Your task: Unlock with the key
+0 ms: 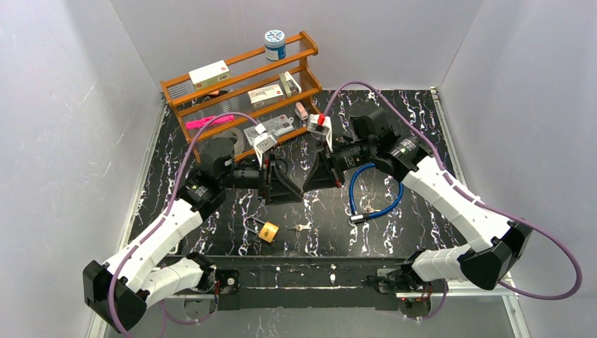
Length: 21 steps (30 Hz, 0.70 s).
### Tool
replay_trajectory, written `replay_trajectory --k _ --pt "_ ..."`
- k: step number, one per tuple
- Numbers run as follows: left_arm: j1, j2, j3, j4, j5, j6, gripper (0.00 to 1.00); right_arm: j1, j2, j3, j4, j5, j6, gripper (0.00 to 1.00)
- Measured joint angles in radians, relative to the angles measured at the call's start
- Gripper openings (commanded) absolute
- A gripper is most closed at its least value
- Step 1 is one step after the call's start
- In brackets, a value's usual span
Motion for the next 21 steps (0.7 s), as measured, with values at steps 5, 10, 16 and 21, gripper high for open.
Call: replay_trajectory --k 5,10,16,21 --pt "0.0 0.004 -0.004 0.043 -0.001 -0.031 0.17 0.0 0.019 0.014 -0.038 -0.016 -0.036 0.01" --pt "-0.013 0.018 -0.006 0.077 0.001 -0.047 0.13 0.0 0.03 0.029 -0.052 -0.023 -0.053 0.01" --pt "-0.031 0.023 -0.025 0.093 0.005 -0.052 0.0 0.0 0.035 0.029 -0.055 -0.035 -0.053 0.01" --pt "-0.034 0.023 -0.028 0.103 0.008 -0.052 0.0 0.0 0.039 0.032 -0.058 -0.039 -0.053 0.01"
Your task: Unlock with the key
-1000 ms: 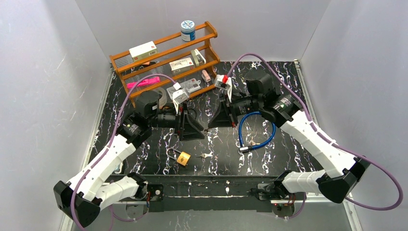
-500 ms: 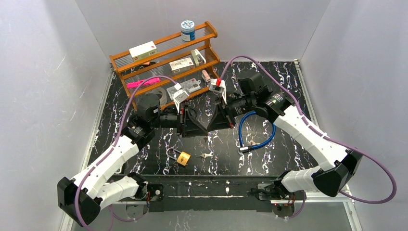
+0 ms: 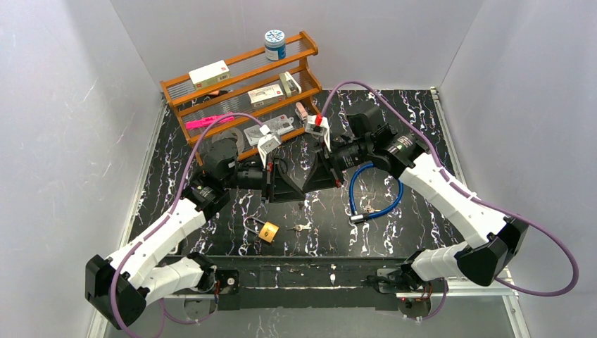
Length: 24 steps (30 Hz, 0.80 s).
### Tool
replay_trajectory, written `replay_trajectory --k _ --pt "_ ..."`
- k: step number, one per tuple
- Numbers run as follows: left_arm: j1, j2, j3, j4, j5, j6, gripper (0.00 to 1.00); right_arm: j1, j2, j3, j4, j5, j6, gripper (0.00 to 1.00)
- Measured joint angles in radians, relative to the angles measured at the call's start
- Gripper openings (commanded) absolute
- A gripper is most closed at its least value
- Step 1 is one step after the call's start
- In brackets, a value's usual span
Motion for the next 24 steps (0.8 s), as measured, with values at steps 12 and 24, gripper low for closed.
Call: replay_trajectory --k 12,24 --pt "-0.008 -0.018 -0.102 0.176 -0.189 -0.182 0.0 -0.02 -0.181 -0.319 0.433 0.213 0.399 0.8" --pt "-0.008 -0.042 -0.15 0.398 -0.365 -0.456 0.0 -0.018 -0.355 -0.69 1.062 0.379 0.789 0.7"
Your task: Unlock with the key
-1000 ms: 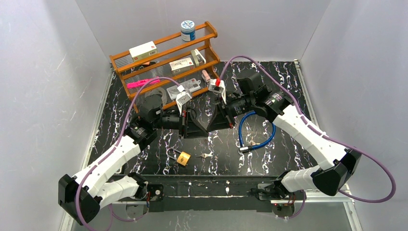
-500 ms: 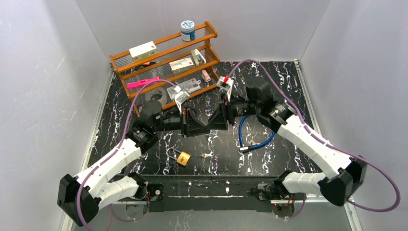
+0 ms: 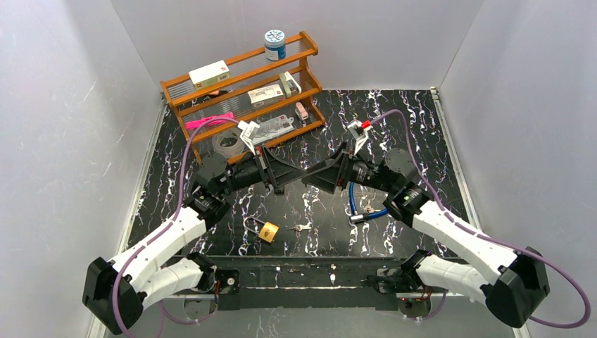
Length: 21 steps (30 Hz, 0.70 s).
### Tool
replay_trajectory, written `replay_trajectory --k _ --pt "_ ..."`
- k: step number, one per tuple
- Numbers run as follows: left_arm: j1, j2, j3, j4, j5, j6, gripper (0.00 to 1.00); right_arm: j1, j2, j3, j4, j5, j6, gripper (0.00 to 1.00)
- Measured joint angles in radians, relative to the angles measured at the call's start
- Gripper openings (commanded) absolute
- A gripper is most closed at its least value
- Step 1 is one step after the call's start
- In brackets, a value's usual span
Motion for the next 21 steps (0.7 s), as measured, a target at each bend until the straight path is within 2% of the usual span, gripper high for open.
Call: replay_trajectory --k 4,8,10,13,18,21 --pt "0.0 -0.011 0.0 0.029 -0.036 -0.044 0.0 0.009 0.058 -0.03 0.145 0.017 0.084 0.58" --pt "0.0 -0.011 0.0 0.041 -0.068 -0.081 0.0 0.018 0.064 -0.034 0.217 0.02 0.107 0.33" --pt "0.0 -0.011 0.0 0.043 -0.078 -0.091 0.0 0.019 0.064 -0.034 0.244 0.014 0.109 0.25" --pt "0.0 -0.011 -0.002 0.051 -0.083 -0.104 0.0 0.019 0.068 -0.033 0.25 0.003 0.105 0.24" --pt "0.002 -0.011 -0.002 0.049 -0.094 -0.109 0.0 0.017 0.08 -0.023 0.239 -0.013 0.083 0.37" --pt "0.001 -0.009 -0.002 0.05 -0.095 -0.111 0.0 0.02 0.086 -0.016 0.209 -0.021 0.063 0.3"
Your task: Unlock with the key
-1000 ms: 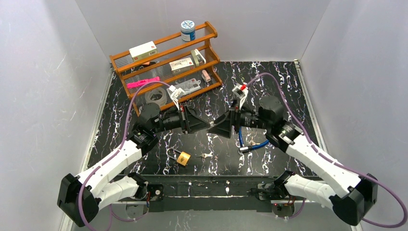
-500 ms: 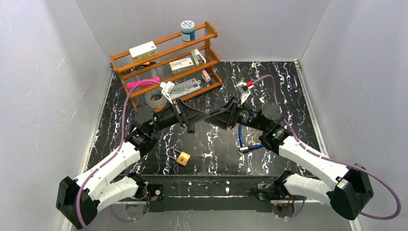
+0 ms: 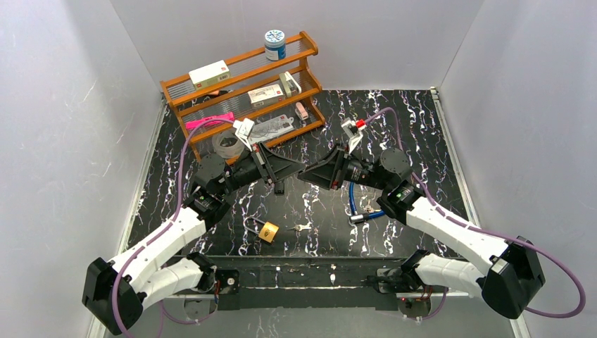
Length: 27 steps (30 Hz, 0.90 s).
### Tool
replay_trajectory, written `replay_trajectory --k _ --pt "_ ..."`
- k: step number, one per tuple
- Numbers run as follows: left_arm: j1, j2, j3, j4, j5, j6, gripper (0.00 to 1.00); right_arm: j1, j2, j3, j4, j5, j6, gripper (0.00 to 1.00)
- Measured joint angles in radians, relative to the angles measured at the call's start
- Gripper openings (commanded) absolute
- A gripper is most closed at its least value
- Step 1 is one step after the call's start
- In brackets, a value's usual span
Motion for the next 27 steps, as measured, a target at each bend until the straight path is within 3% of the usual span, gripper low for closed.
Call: replay_trajectory --k 5,6,8,12,16,18,21,27 --pt "0.0 0.003 0.0 -0.006 -0.014 -0.002 0.0 0.004 0.002 0.026 -0.062 0.001 -0.045 0.03" --pt "0.0 0.003 0.0 -0.006 -0.016 -0.002 0.0 0.004 0.002 0.034 -0.076 0.002 -0.056 0.01" --pt "0.001 0.003 0.0 -0.006 -0.023 -0.003 0.0 0.004 0.001 0.047 -0.104 0.007 -0.077 0.01" --pt "0.001 0.003 0.0 -0.008 -0.026 -0.005 0.22 0.004 -0.003 0.065 -0.15 0.009 -0.119 0.01" --pt "0.0 0.004 0.001 0.002 -0.015 -0.026 0.36 0.004 -0.005 0.097 -0.235 -0.001 -0.174 0.01" --pt "0.0 0.007 0.001 0.002 -0.008 -0.035 0.35 0.004 -0.008 0.116 -0.277 -0.006 -0.201 0.01" --pt "0.0 0.015 0.001 0.001 0.004 -0.042 0.26 0.004 -0.02 0.135 -0.325 -0.009 -0.229 0.01" --pt "0.0 0.019 0.001 0.001 0.009 -0.043 0.25 0.004 -0.037 0.152 -0.389 -0.01 -0.261 0.01"
